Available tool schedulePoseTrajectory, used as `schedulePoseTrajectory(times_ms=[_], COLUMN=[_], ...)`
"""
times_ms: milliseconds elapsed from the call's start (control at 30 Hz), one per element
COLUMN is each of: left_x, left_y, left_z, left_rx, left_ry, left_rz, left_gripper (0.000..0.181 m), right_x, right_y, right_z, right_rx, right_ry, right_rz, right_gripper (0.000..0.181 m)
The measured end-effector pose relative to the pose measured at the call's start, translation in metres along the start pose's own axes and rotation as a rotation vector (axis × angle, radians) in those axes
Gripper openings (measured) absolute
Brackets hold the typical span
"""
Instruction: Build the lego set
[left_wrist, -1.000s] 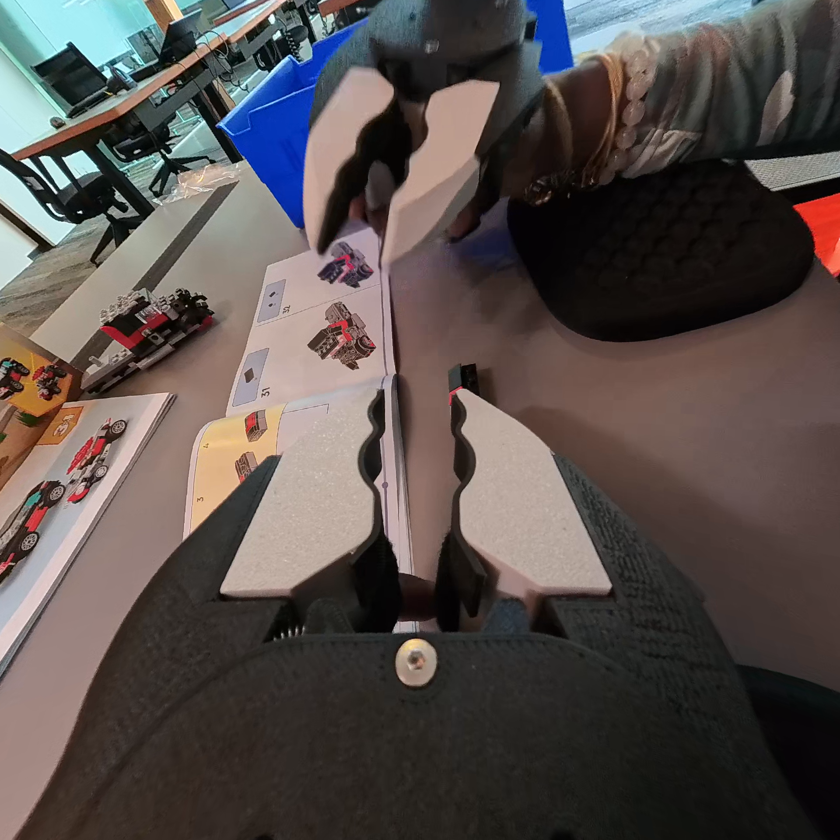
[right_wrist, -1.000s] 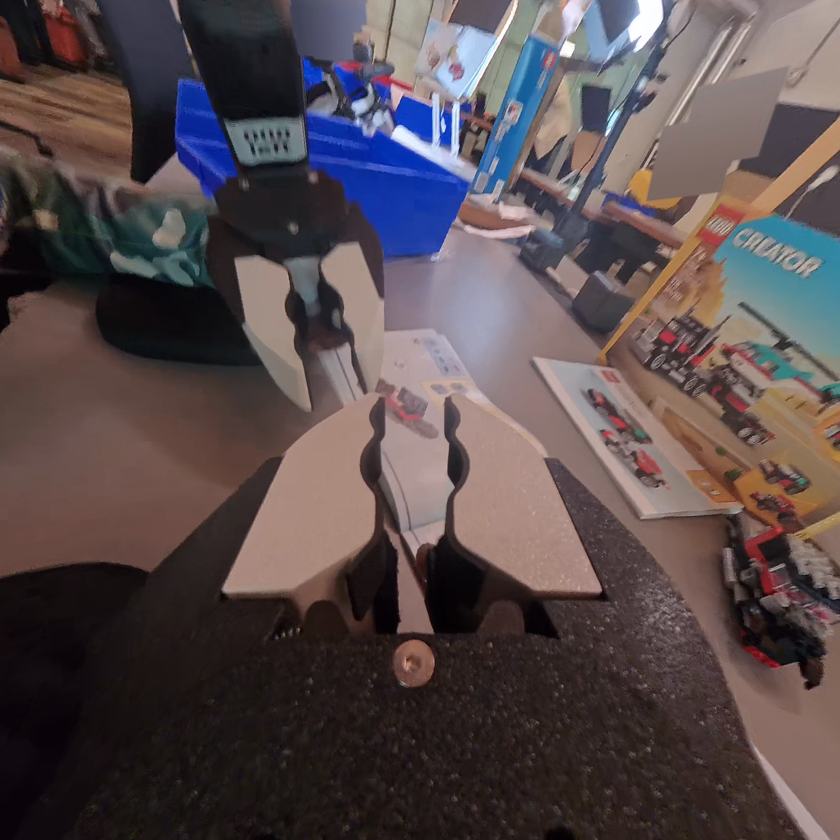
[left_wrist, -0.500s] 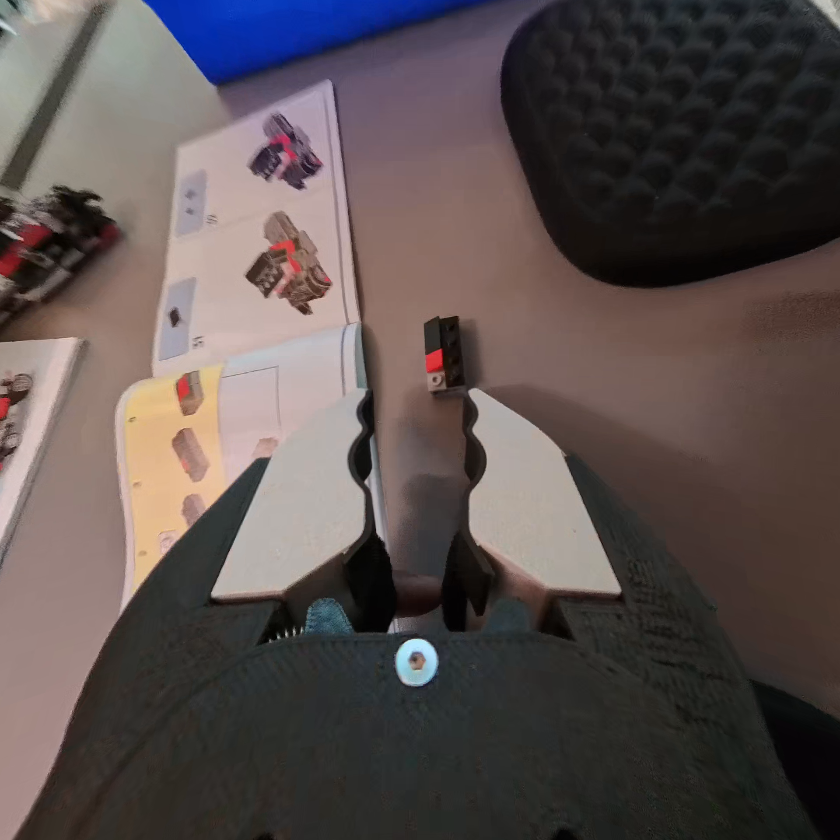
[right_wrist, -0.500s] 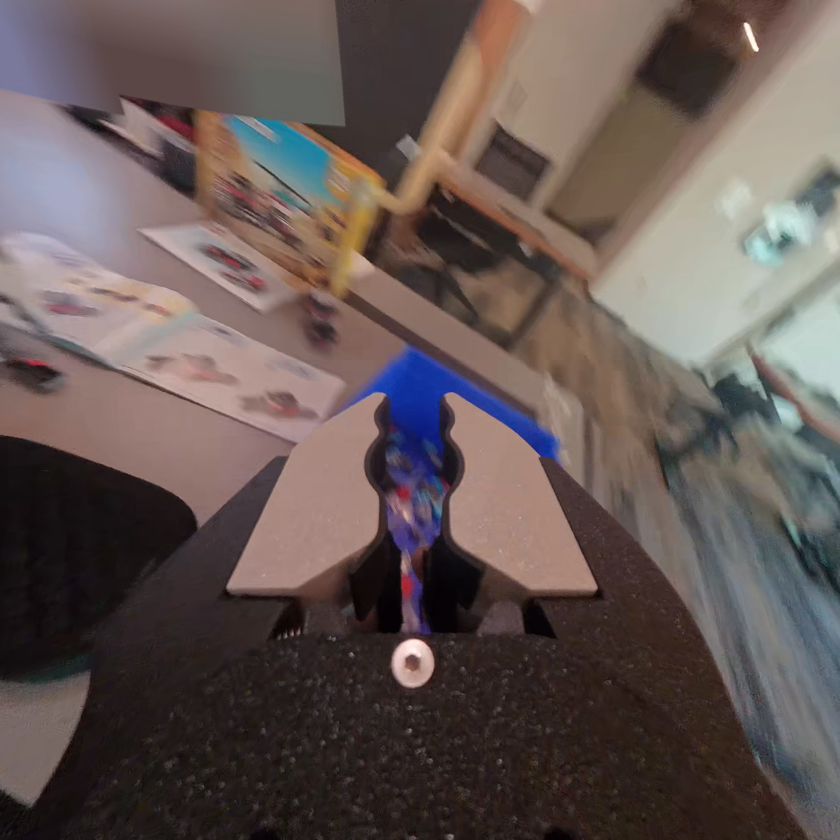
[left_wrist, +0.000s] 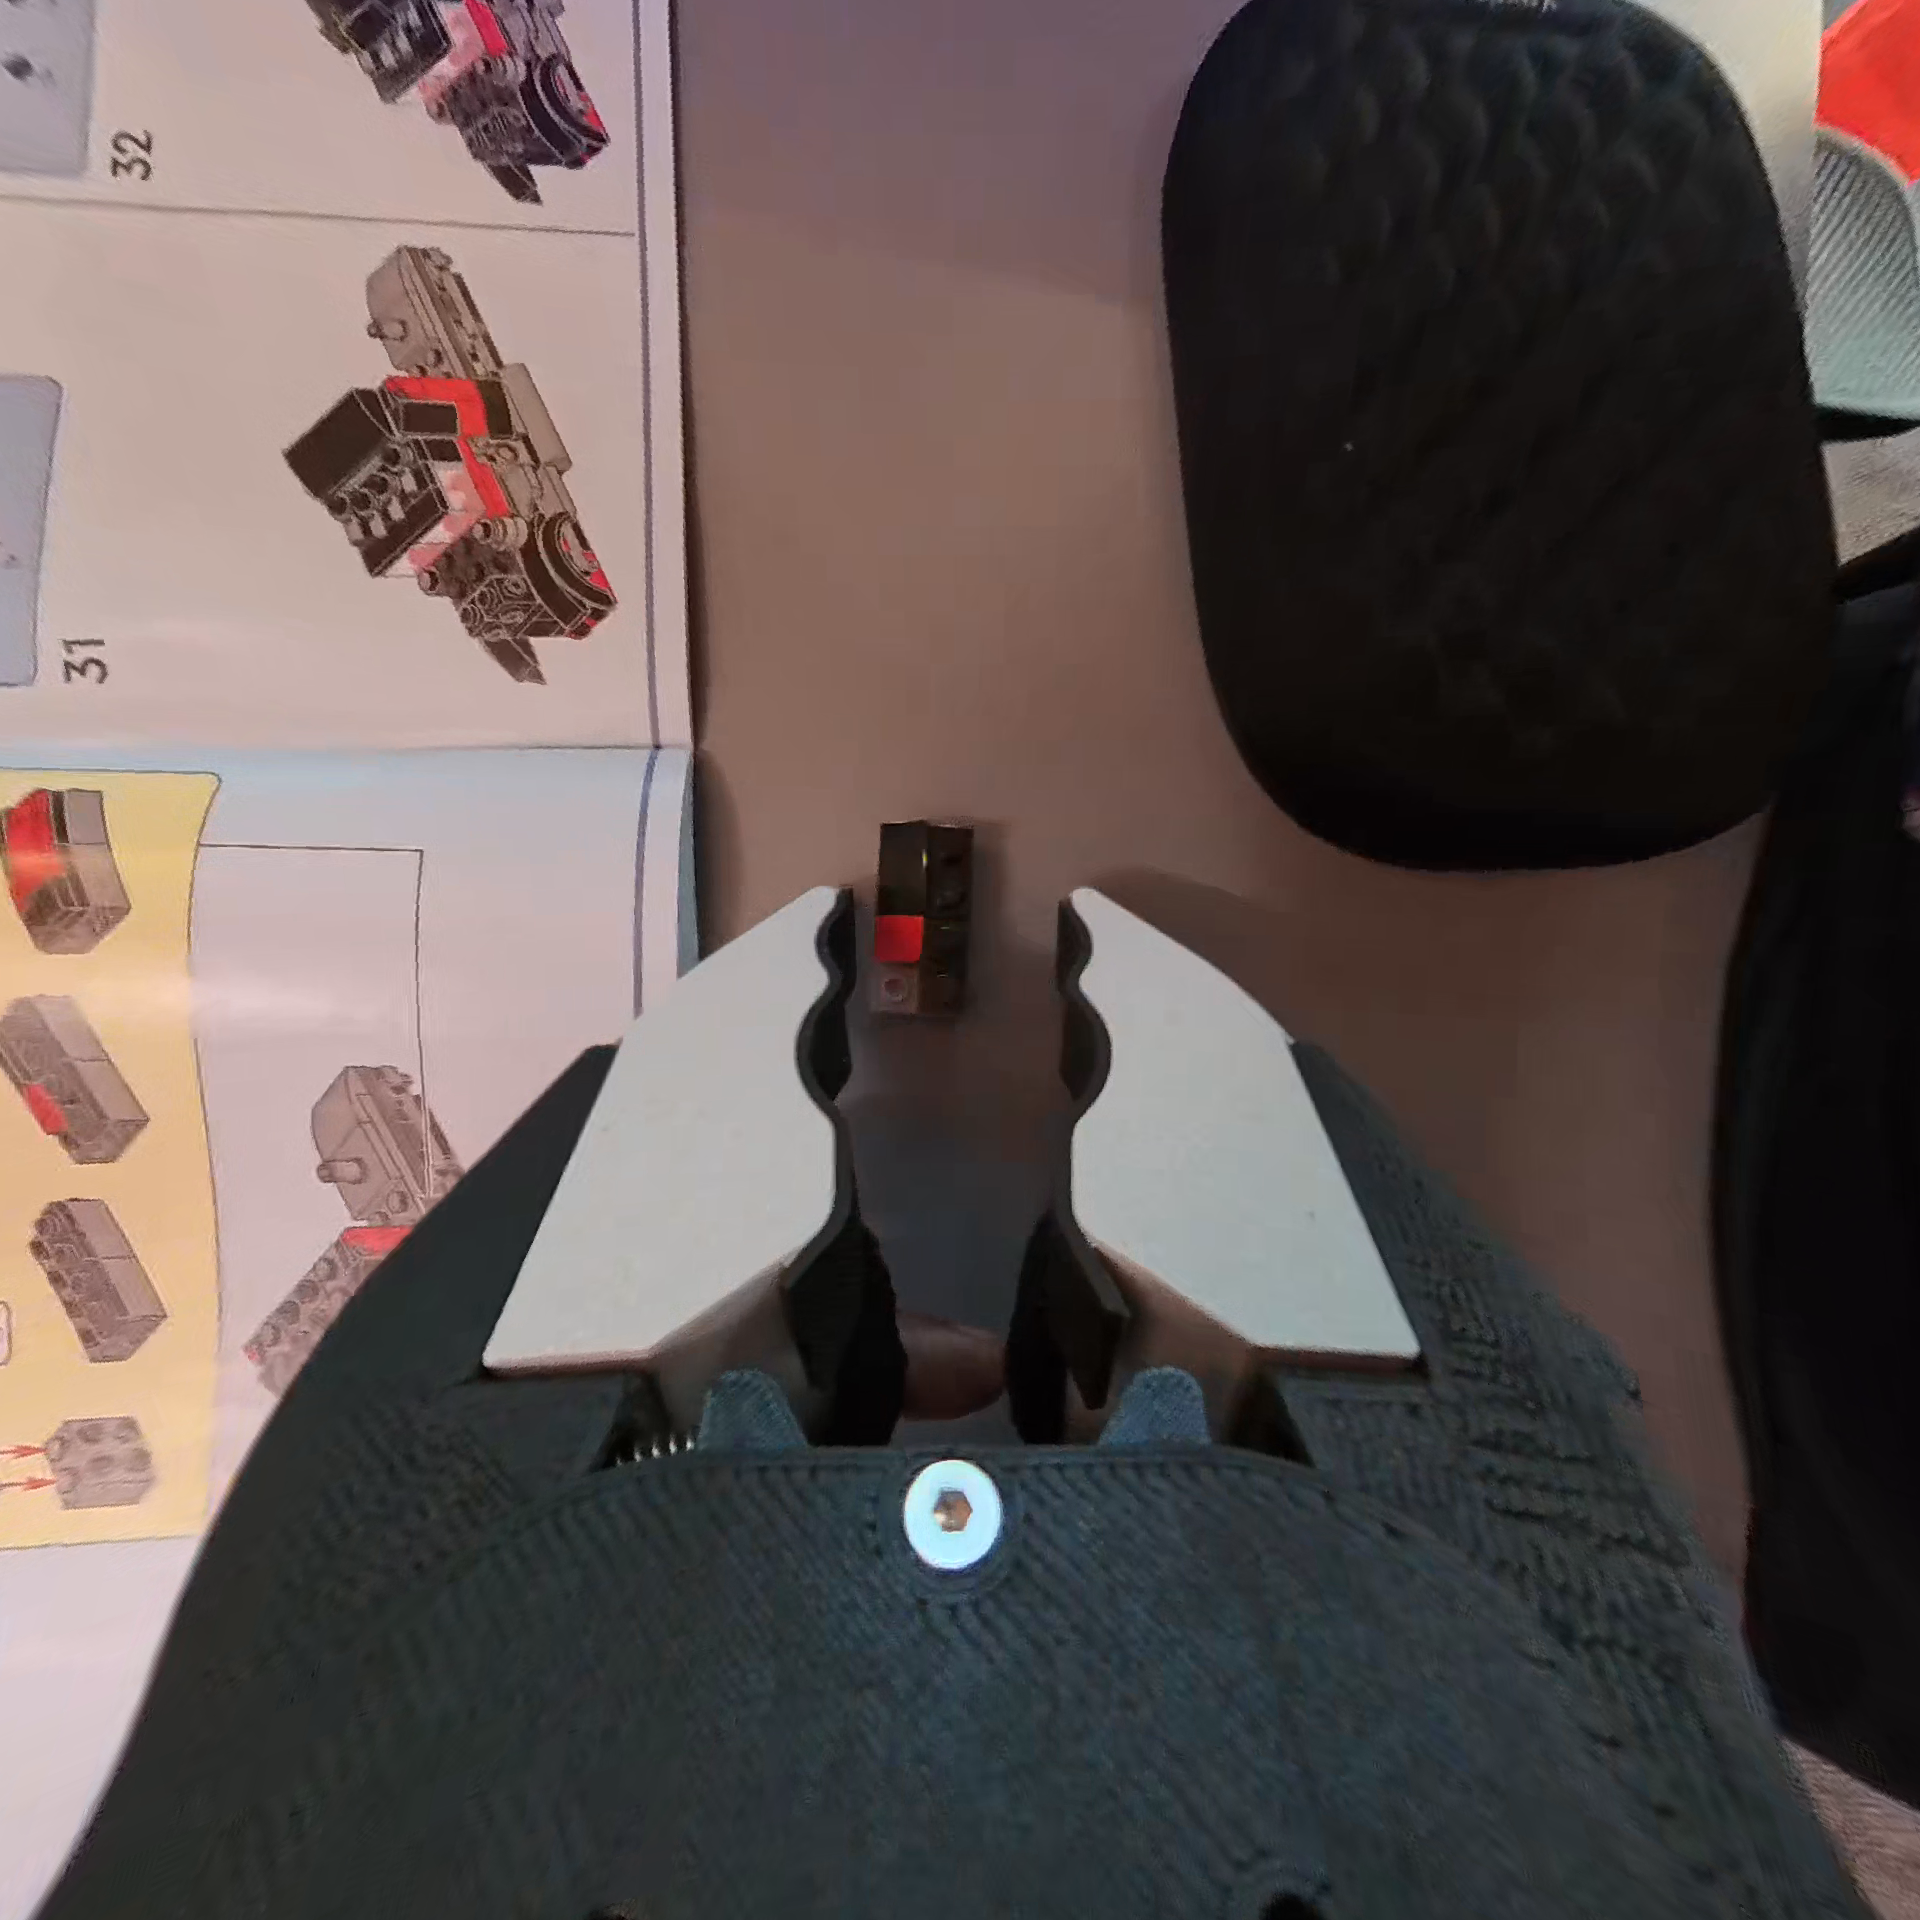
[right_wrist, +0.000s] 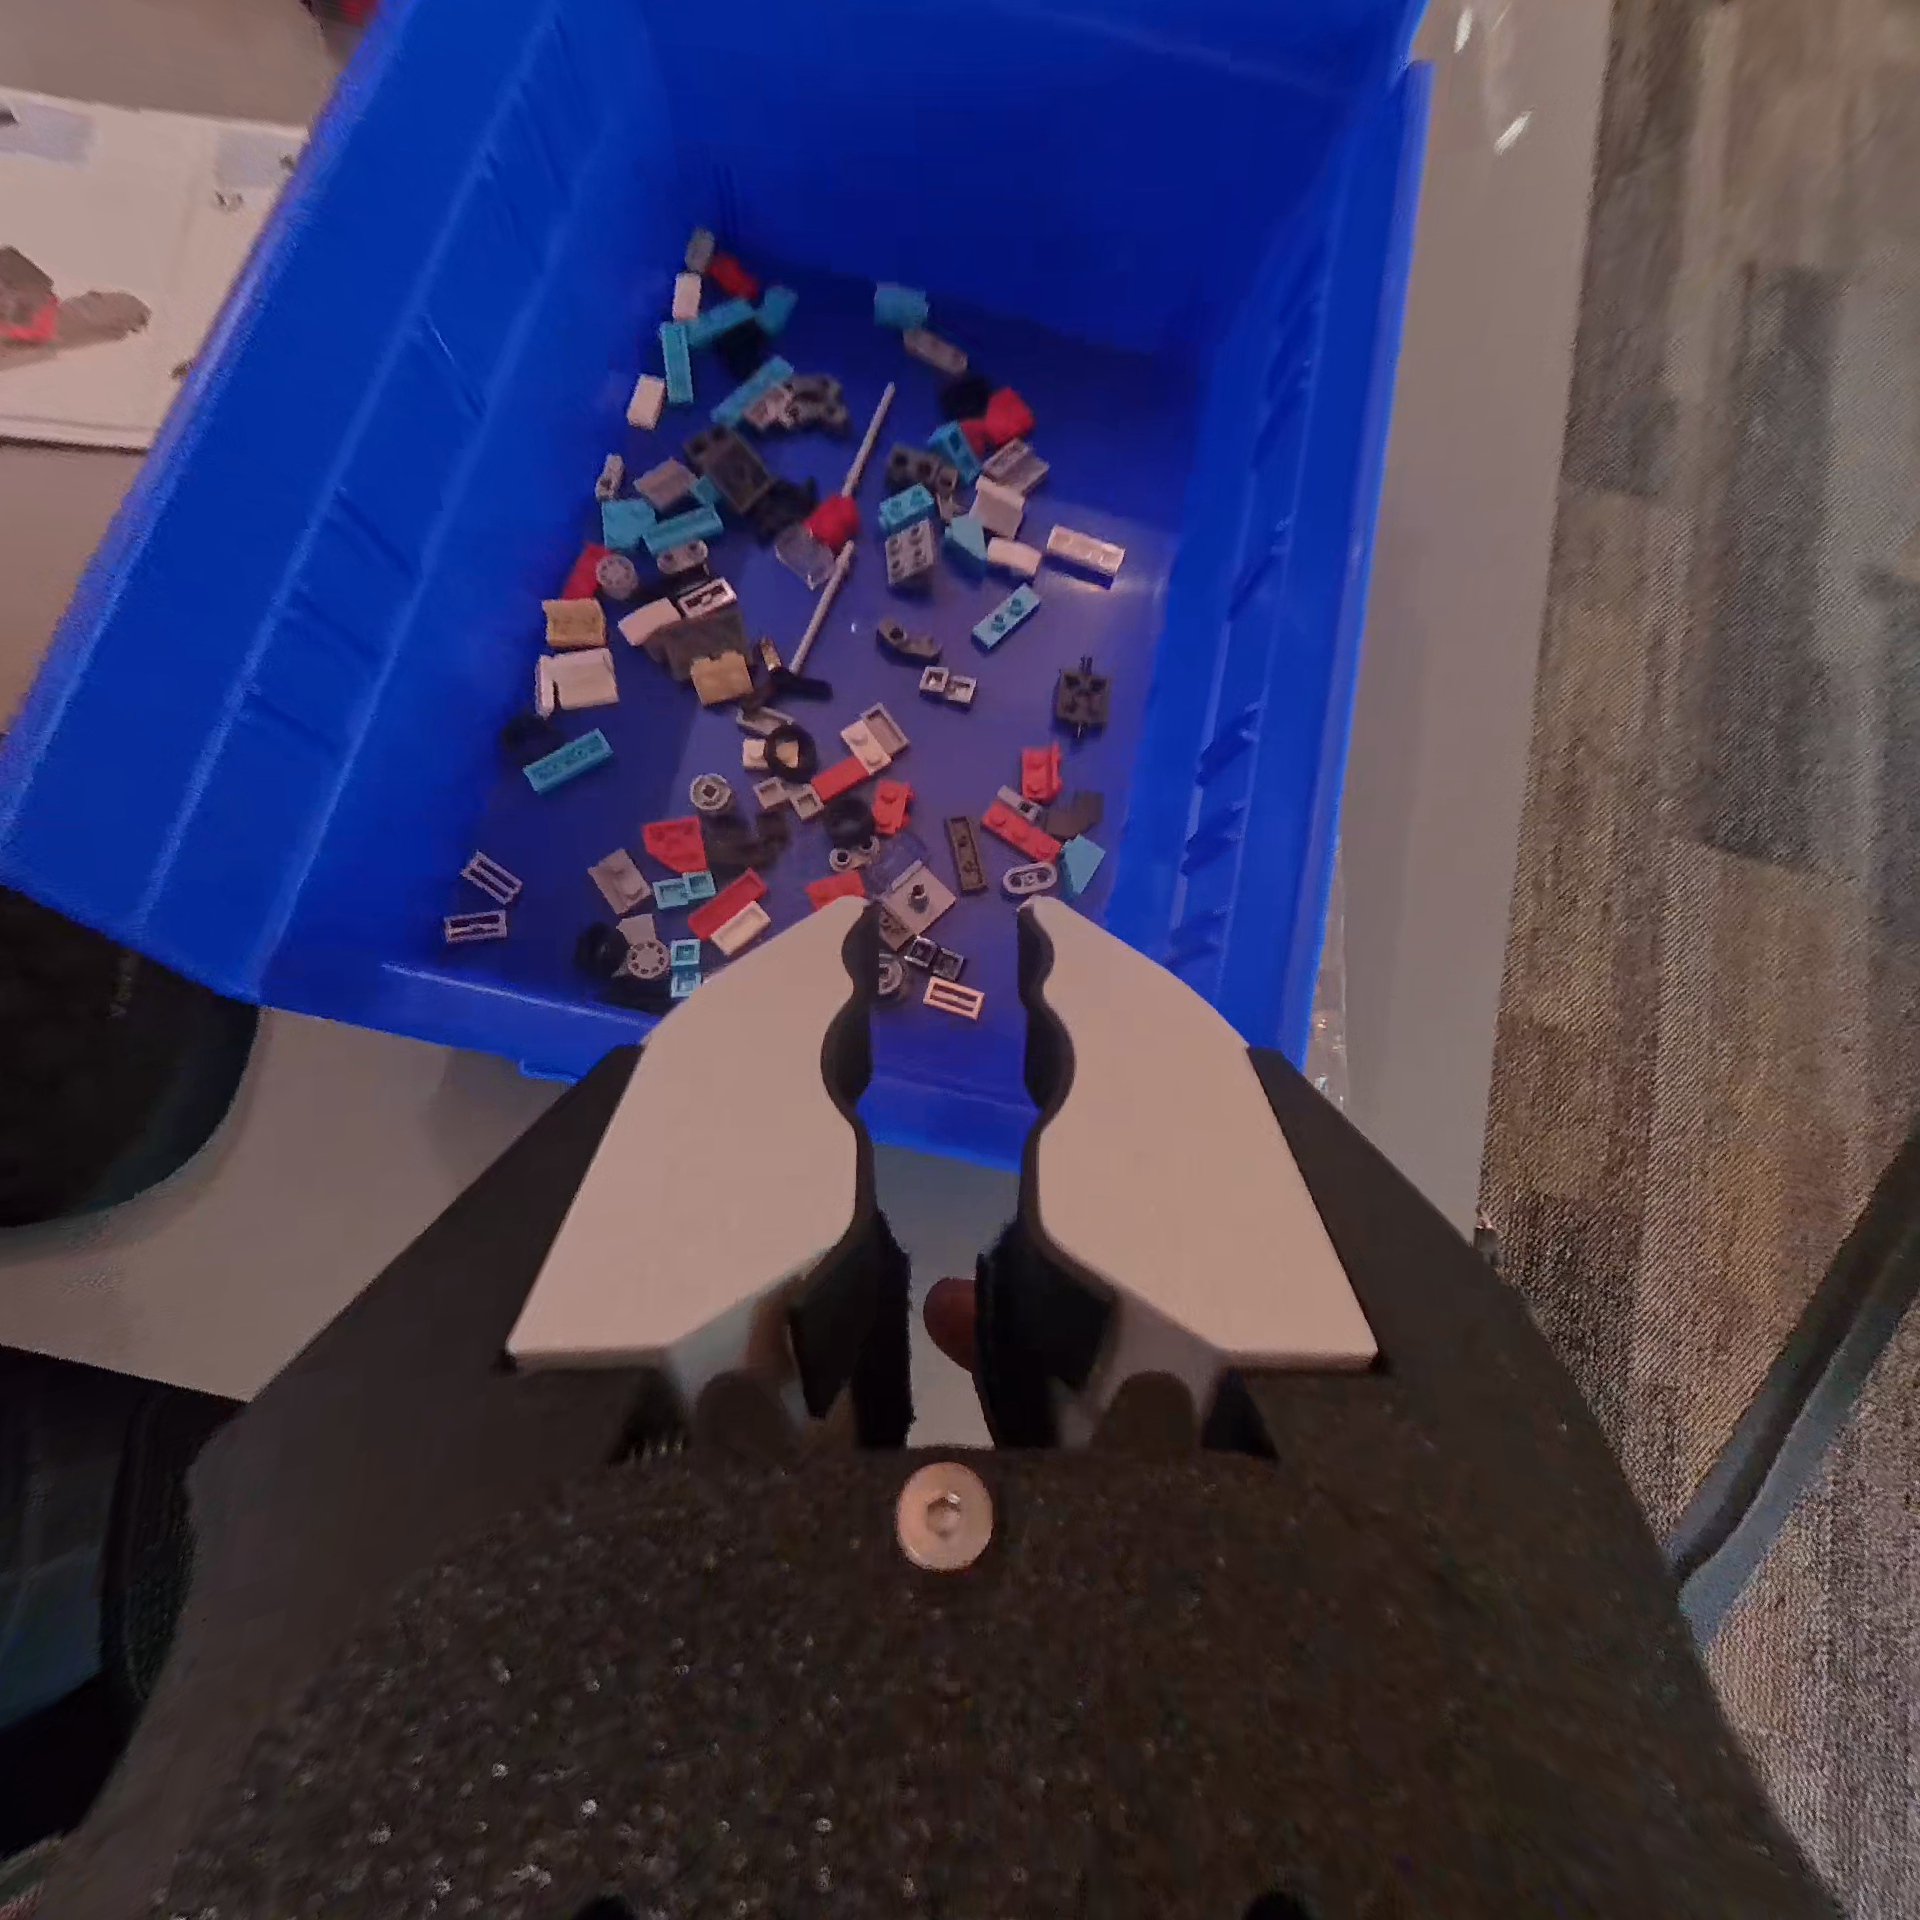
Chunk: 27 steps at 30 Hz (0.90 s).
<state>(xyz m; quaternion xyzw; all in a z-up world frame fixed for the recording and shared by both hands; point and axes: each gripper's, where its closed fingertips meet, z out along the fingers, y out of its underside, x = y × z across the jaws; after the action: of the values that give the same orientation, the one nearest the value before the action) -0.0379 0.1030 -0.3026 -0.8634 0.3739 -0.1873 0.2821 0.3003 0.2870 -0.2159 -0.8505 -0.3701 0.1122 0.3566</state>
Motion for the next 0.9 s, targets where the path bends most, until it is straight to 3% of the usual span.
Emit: schedulePoseTrajectory(times_ms=[167,267,433,533,600,733,900], left_x=[-0.006,-0.015,-0.029,-0.034,-0.035,-0.034,-0.035], left_y=[-0.005,-0.016,-0.031,-0.038,-0.040,-0.039,-0.034], left_z=[-0.010,-0.025,-0.045,-0.052,-0.054,-0.054,-0.058], left_rx=[0.036,0.117,0.211,0.254,0.264,0.250,0.264], left_ry=[-0.033,-0.102,-0.245,-0.286,-0.295,-0.303,-0.317], left_rz=[-0.046,-0.003,0.102,0.121,0.125,0.147,0.140], left_gripper=[0.041,0.040,0.041,0.039,0.038,0.038,0.038], right_x=[-0.006,-0.031,-0.068,-0.070,-0.070,-0.067,-0.070], right_y=[0.004,0.002,0.022,0.021,0.029,0.047,0.056], right_z=[0.011,0.014,0.021,0.029,0.035,0.047,0.056], right_rx=[-0.053,-0.046,-0.204,-0.277,-0.405,-0.673,-0.765], right_ry=[-0.059,-0.215,-0.469,-0.536,-0.585,-0.602,-0.595], right_rz=[-0.028,-0.084,-0.379,-0.432,-0.450,-0.450,-0.484], right_gripper=[0.027,0.026,0.020,0.010,0.007,0.011,0.012])
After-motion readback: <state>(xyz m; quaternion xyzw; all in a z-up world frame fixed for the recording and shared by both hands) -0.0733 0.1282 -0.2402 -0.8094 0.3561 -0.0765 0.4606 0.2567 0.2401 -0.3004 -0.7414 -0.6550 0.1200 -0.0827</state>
